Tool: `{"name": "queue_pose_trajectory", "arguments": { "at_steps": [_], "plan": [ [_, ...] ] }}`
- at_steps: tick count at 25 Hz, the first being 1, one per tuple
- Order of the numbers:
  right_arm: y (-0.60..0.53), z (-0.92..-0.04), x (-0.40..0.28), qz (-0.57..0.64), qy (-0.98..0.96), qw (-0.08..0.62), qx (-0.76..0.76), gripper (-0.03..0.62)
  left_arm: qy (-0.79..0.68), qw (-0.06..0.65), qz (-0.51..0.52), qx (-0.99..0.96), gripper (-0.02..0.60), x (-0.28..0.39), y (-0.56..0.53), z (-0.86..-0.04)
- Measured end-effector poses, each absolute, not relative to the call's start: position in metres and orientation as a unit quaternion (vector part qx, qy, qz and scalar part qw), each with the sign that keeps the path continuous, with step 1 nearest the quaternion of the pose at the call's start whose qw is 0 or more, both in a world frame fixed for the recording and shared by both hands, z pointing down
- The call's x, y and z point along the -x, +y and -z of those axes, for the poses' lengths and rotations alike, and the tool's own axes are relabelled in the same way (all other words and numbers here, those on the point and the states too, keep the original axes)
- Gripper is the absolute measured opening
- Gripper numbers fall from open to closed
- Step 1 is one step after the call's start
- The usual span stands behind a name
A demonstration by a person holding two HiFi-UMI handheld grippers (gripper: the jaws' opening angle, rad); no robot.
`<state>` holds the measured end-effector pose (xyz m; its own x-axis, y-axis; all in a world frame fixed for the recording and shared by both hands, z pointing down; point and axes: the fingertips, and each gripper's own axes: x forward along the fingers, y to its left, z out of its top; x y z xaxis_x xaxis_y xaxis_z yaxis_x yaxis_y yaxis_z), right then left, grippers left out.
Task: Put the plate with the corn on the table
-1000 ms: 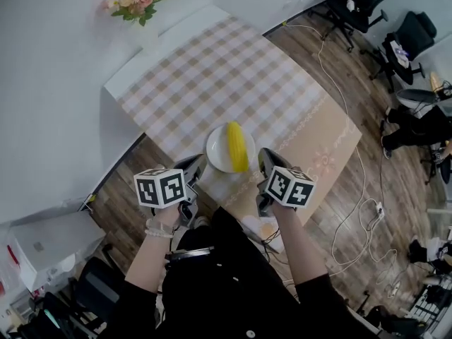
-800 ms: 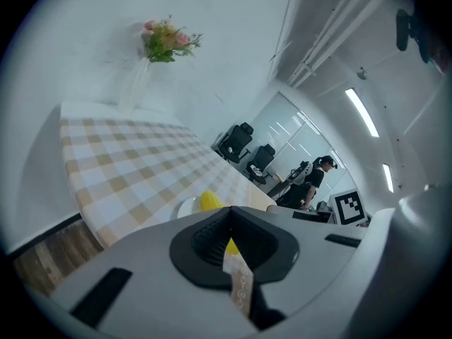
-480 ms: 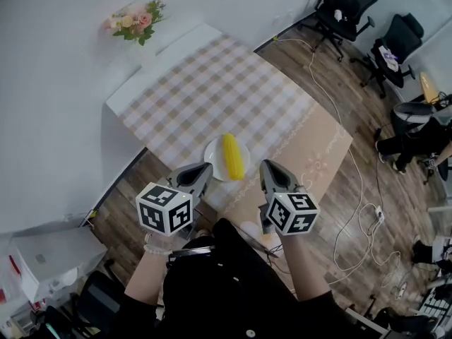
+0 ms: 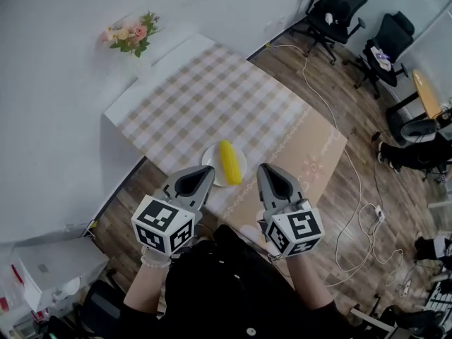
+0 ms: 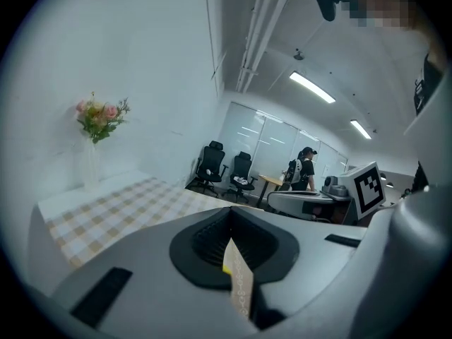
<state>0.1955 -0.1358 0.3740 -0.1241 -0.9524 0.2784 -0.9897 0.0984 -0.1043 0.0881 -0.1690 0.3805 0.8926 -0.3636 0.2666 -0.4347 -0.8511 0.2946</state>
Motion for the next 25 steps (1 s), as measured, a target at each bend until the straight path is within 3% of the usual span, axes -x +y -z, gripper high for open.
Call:
{"name": "queue_pose_trajectory", "arguments": {
  "at_steps": [25],
  "plan": [
    [-0.13,-0.326,-0.173,-0.06,-0.762,0.051,-0.643,0.041,-0.24,0.119,-0.071,-0.961,0.014,-0.065,-0.155,-0.338]
  ]
}}
